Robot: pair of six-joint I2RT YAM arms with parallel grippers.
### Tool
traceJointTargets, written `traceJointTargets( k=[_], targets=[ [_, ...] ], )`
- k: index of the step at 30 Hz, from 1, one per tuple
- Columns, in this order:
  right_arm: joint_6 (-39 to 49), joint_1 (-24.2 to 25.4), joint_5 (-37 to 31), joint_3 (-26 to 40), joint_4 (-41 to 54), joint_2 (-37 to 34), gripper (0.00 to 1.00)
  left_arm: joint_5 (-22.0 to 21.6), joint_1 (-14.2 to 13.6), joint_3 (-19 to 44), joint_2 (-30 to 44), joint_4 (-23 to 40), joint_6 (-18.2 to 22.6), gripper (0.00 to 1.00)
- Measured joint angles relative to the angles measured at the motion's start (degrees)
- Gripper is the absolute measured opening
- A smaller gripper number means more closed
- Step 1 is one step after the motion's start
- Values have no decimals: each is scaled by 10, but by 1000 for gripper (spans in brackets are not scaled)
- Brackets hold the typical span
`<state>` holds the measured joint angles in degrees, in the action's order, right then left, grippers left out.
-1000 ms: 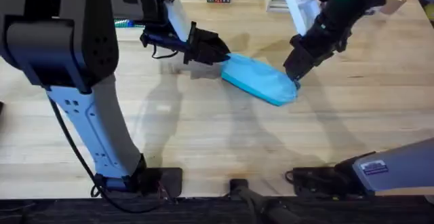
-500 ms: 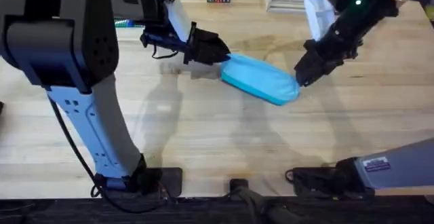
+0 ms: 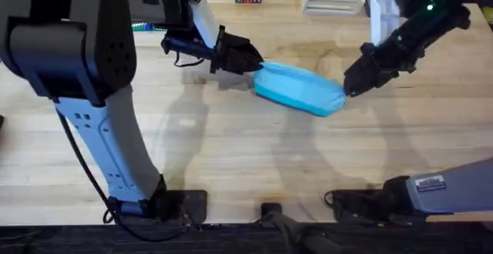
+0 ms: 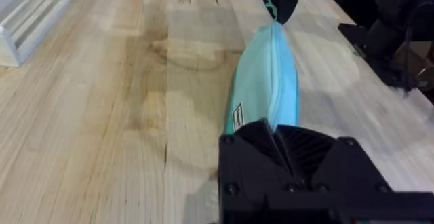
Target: Unzip the bag, pick up the pens from the table one at a time and place them inside, then zip the bag closed.
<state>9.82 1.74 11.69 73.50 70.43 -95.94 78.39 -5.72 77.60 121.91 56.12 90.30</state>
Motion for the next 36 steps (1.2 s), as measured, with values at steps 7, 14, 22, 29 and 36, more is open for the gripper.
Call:
traceJointTargets(
  k=[7,14,22,29,36],
  targets=[
    [-33,13,-11,-8,-6,0,36,0,-1,0,0,0,0,41],
    [-47,51,-40,-11,0,0,35,2,5,0,0,-3,0,41],
    [-51,62,-109,-14,3,0,35,2,30,0,0,-4,0,40],
    [-51,54,-118,-14,3,0,46,2,29,0,0,-4,0,40],
    [-54,54,-125,-14,2,0,252,2,29,0,0,-4,0,41]
  ],
)
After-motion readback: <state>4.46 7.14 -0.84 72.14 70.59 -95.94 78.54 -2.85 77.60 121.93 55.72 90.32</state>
